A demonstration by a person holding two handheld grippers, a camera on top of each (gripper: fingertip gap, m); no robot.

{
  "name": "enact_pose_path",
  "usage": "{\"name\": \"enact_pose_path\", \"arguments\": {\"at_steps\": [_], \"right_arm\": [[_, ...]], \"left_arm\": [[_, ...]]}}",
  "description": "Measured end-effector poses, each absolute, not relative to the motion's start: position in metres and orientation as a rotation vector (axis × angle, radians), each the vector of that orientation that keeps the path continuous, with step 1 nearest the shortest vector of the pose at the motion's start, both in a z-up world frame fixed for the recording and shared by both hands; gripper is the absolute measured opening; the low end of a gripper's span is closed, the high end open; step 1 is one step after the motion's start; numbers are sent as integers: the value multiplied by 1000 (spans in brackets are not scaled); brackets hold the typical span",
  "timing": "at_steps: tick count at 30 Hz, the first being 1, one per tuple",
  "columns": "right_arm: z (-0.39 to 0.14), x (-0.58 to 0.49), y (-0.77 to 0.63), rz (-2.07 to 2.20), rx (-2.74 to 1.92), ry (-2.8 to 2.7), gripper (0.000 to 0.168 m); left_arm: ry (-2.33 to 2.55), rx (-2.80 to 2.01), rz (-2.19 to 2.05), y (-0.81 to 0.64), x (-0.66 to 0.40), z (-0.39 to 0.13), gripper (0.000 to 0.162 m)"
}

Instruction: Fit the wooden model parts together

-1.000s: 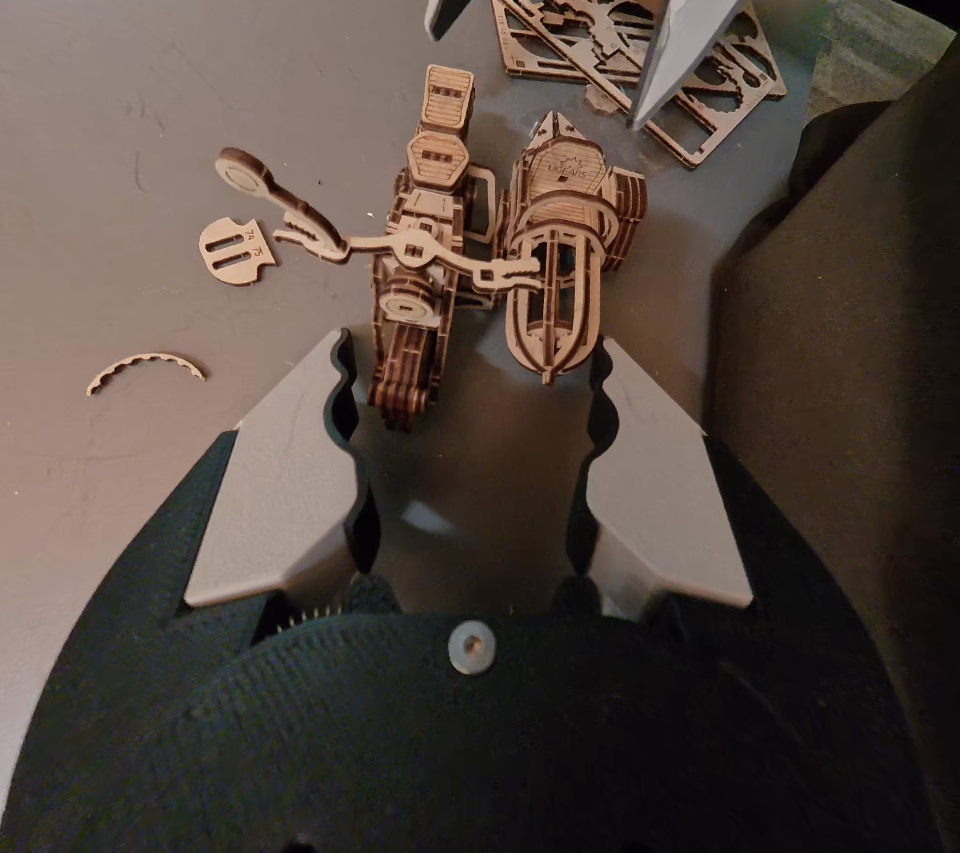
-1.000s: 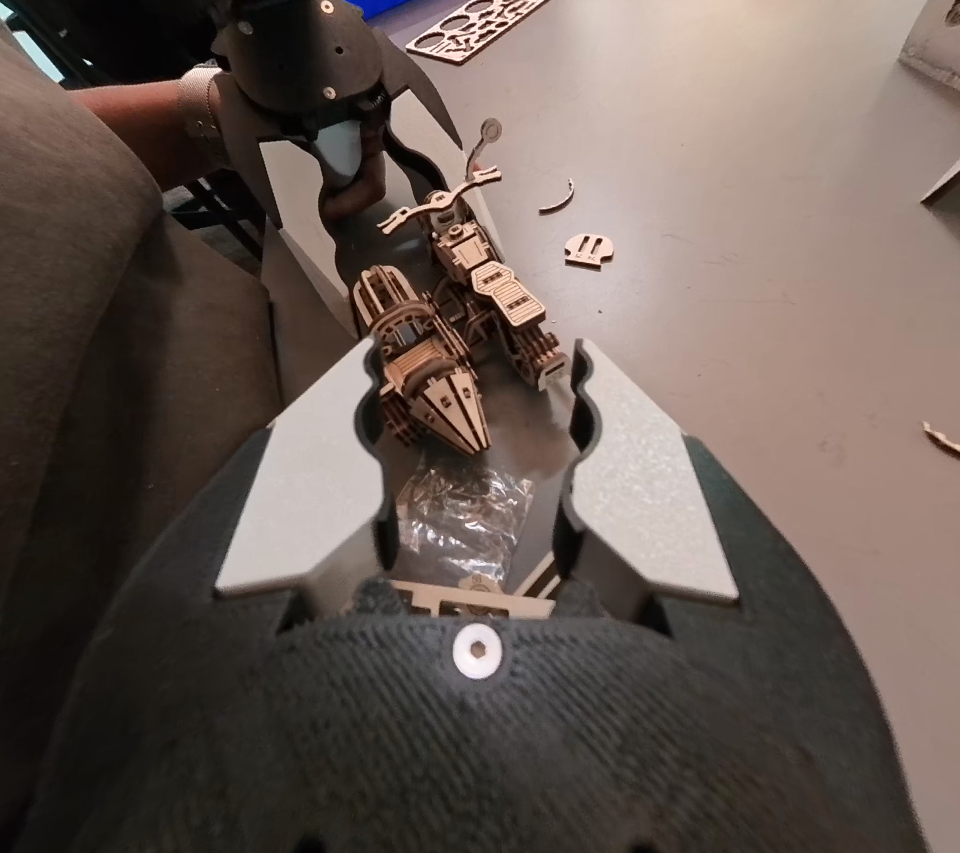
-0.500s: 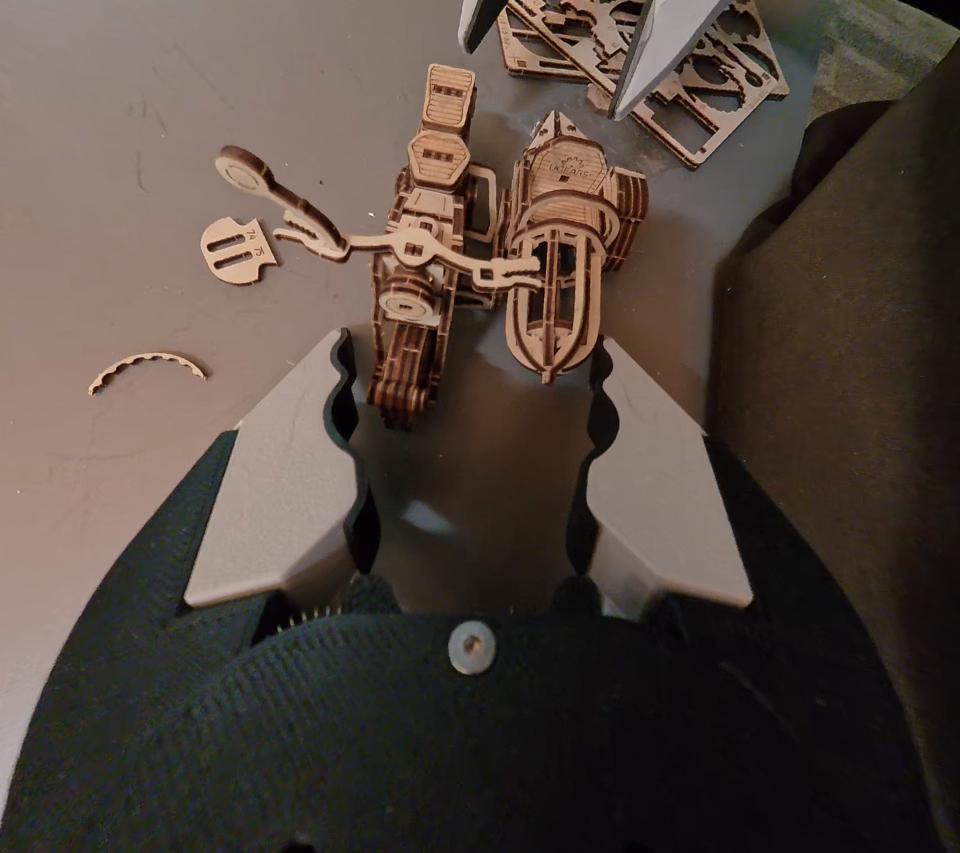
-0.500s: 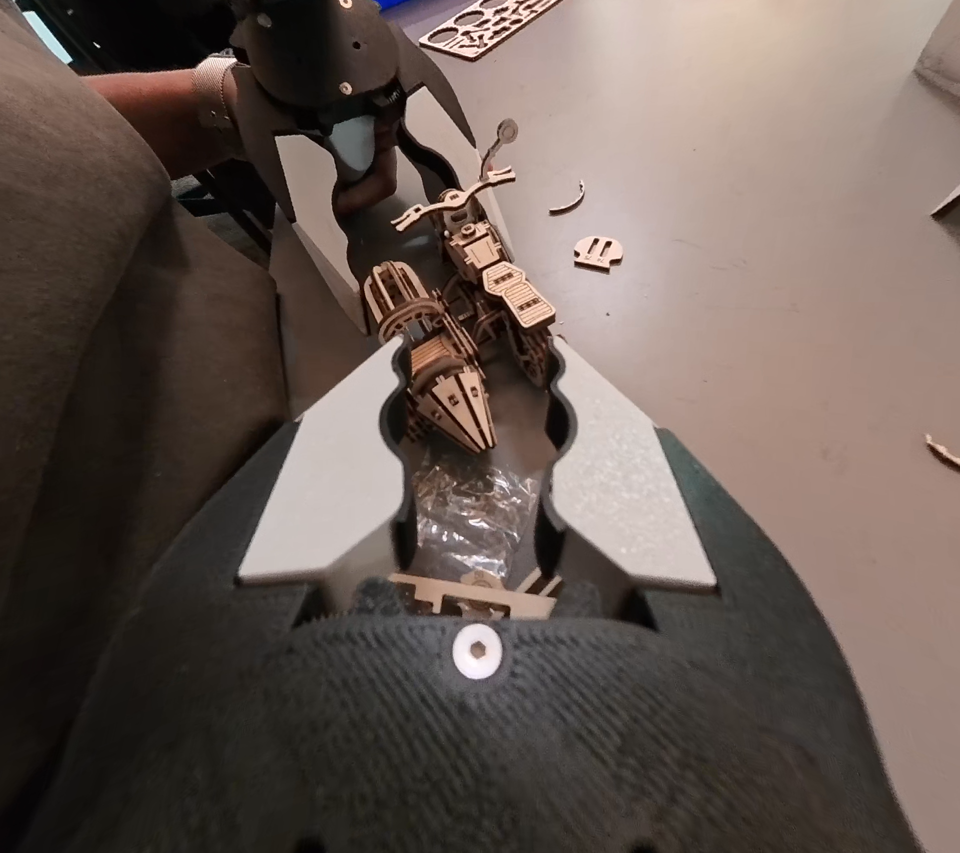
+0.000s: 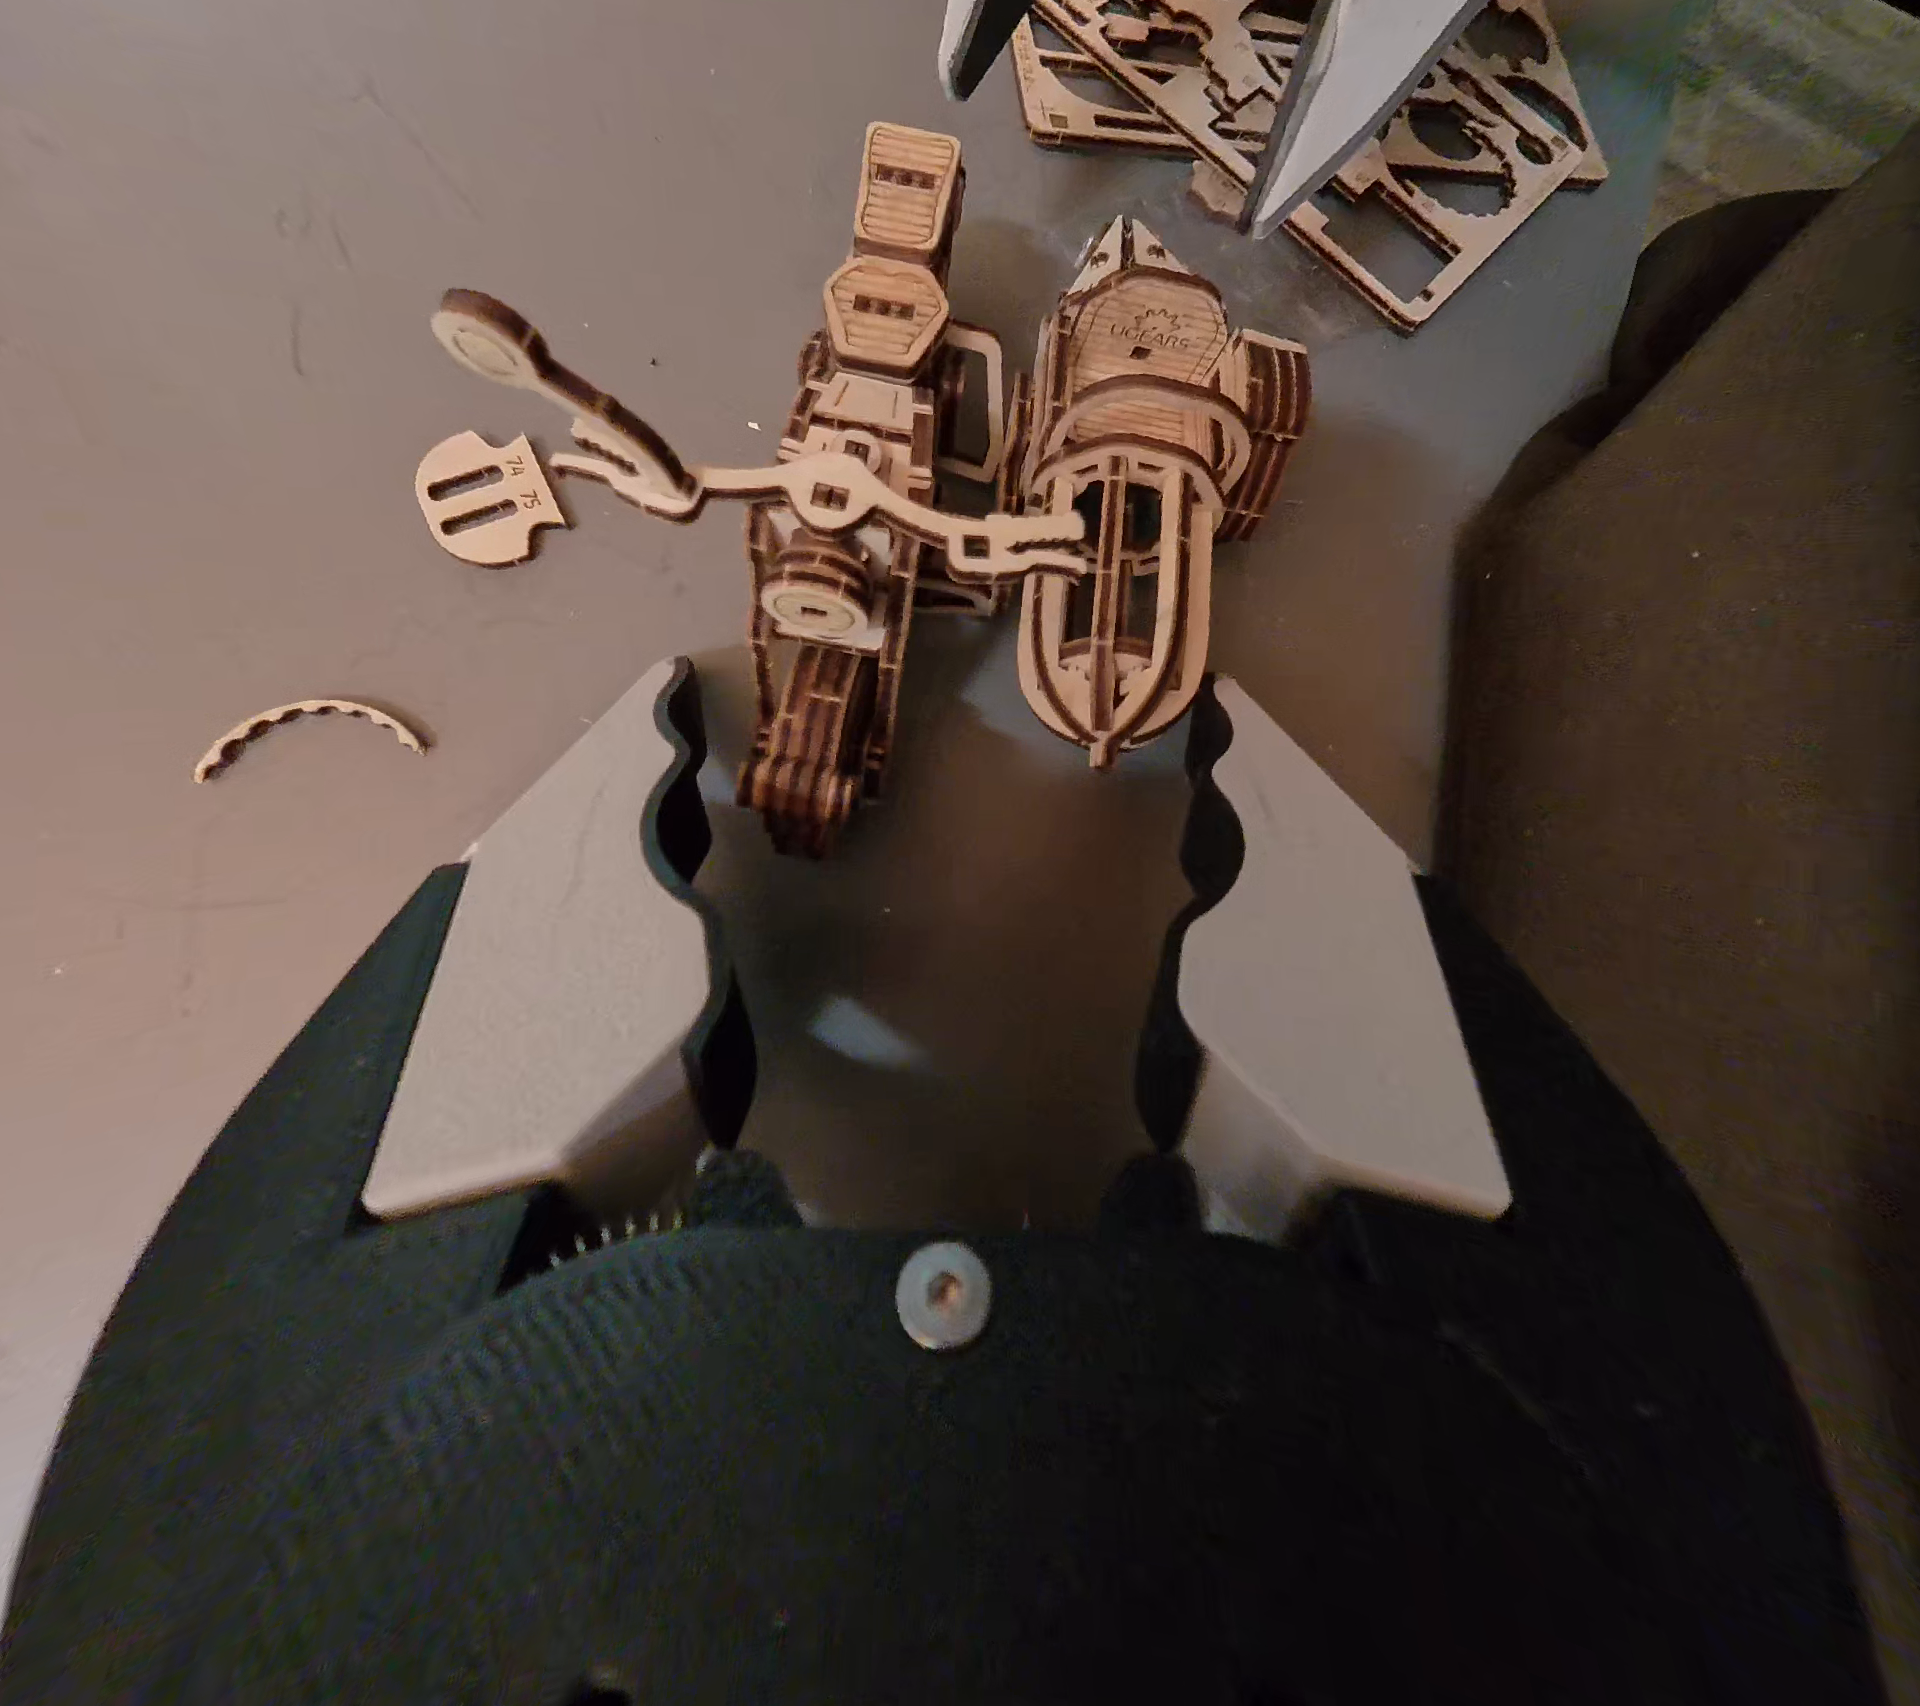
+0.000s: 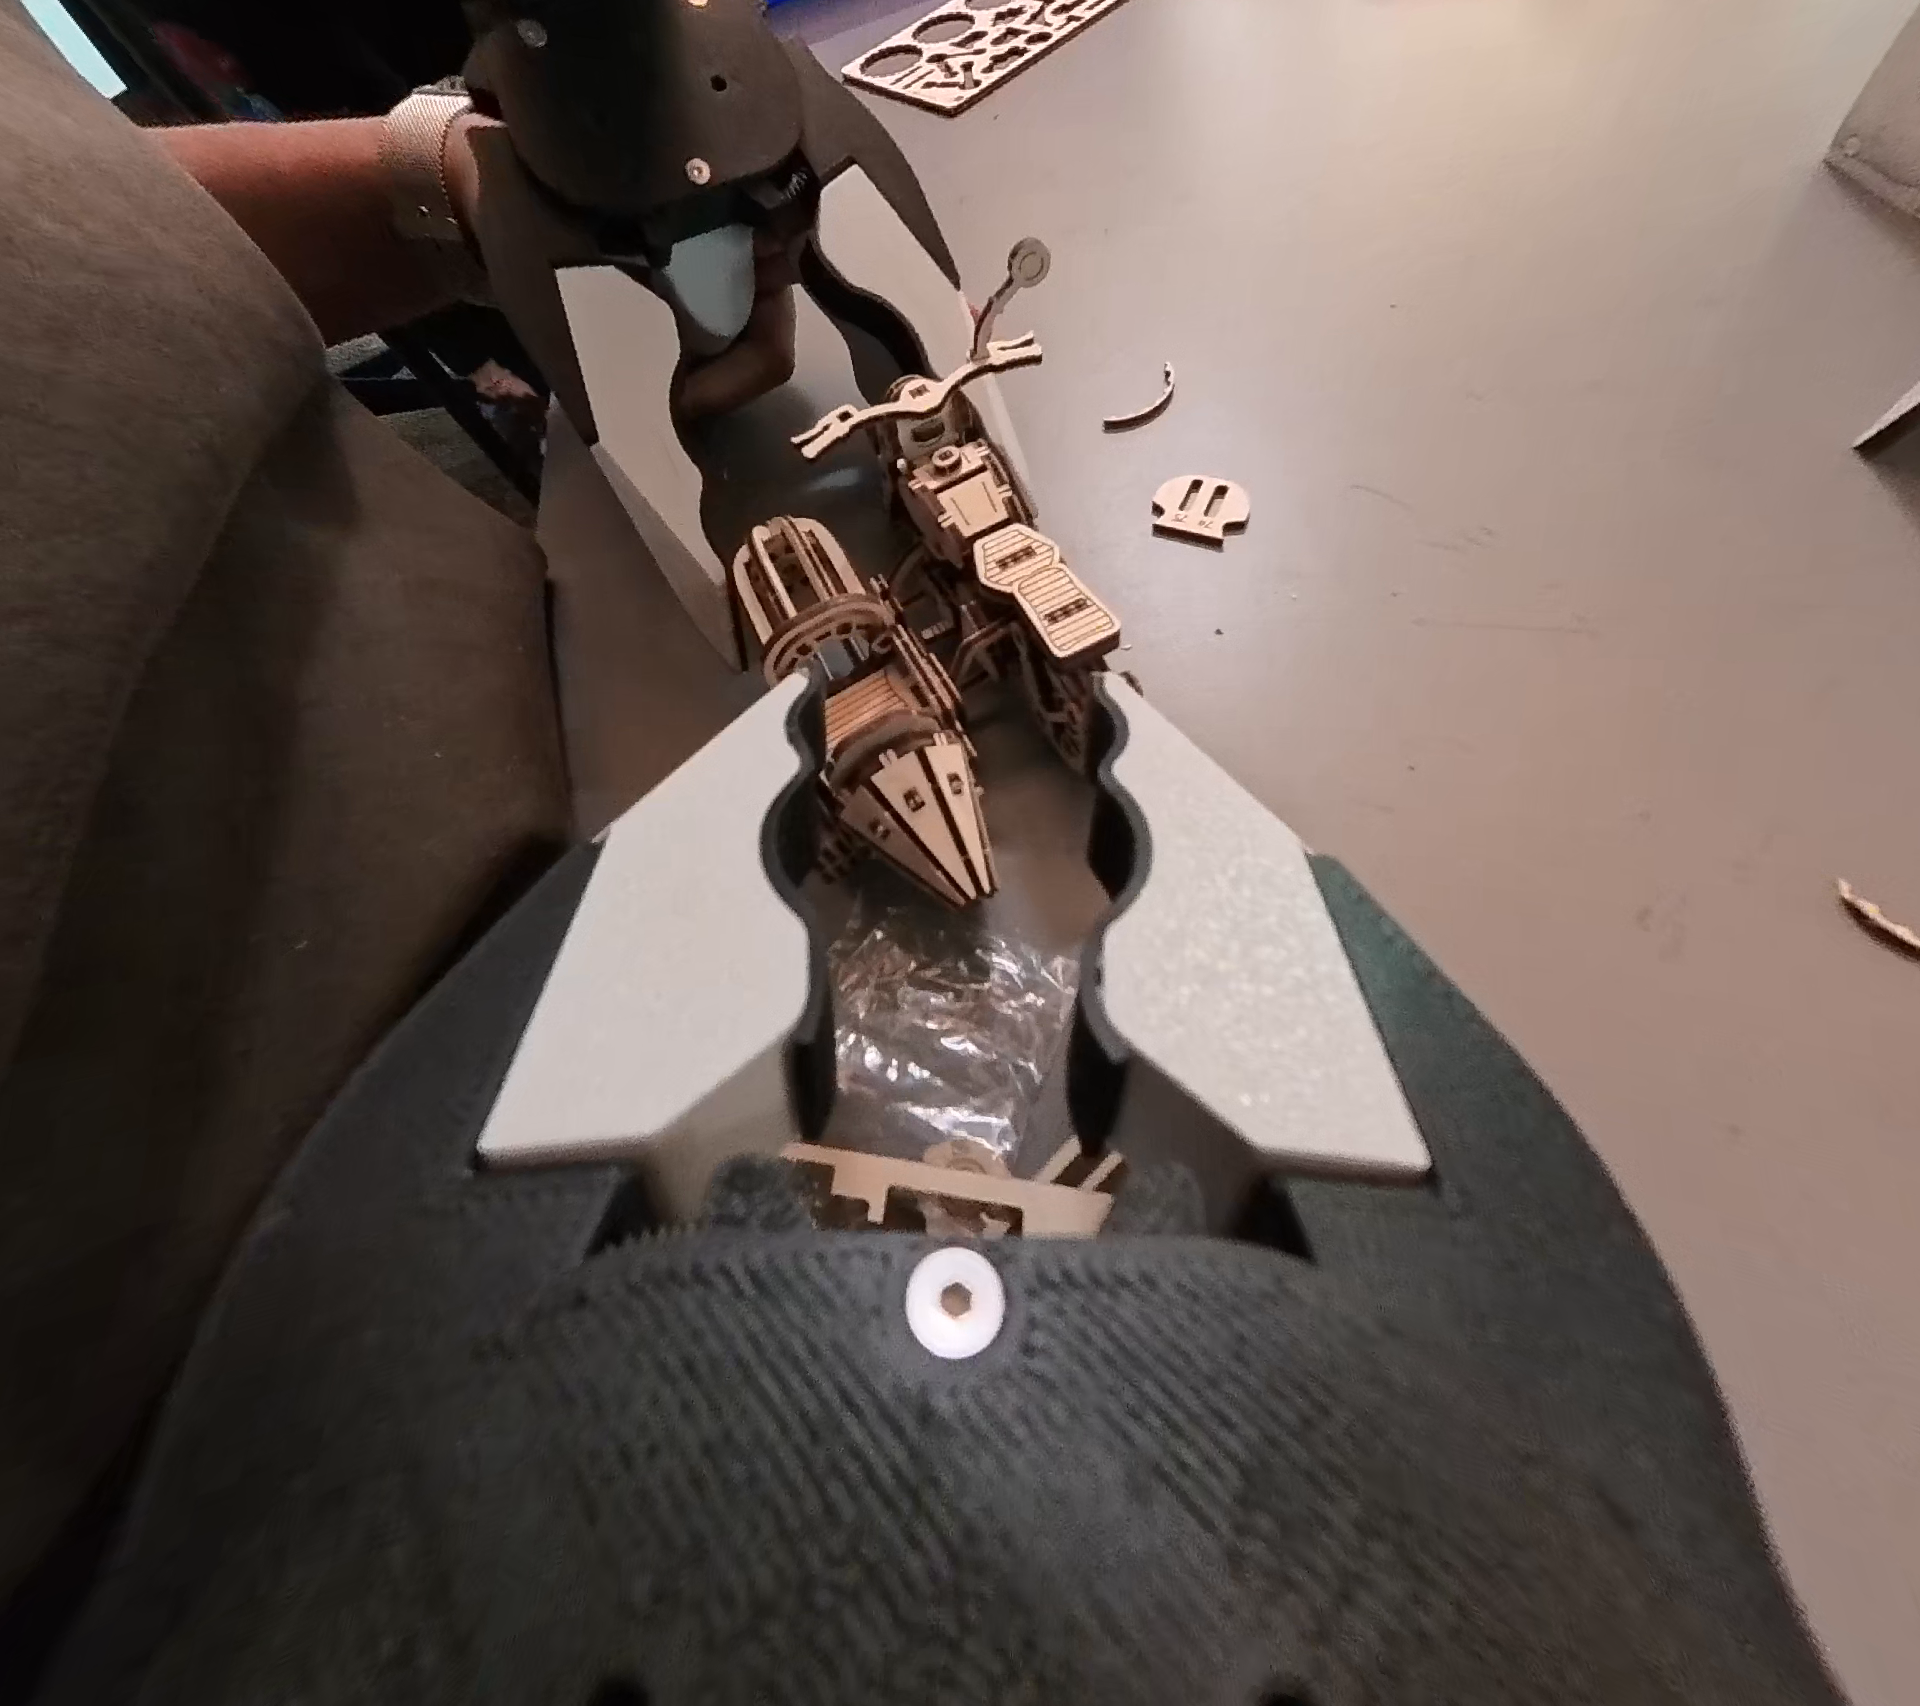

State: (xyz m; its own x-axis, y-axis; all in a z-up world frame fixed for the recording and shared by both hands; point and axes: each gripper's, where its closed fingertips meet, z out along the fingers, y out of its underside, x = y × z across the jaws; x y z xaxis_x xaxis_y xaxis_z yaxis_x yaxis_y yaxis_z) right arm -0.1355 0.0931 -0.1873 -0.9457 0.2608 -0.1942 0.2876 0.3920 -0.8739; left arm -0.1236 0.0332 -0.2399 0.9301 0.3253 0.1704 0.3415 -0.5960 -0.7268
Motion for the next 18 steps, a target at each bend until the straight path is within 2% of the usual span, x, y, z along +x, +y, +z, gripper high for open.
{"name": "enact_pose_path", "arguments": {"at_steps": [18], "right_arm": [[-185,-136,95,-1649,513,2608,51]], "left_arm": [[-471,-2259,-4,32,-124,-241,95]]}}
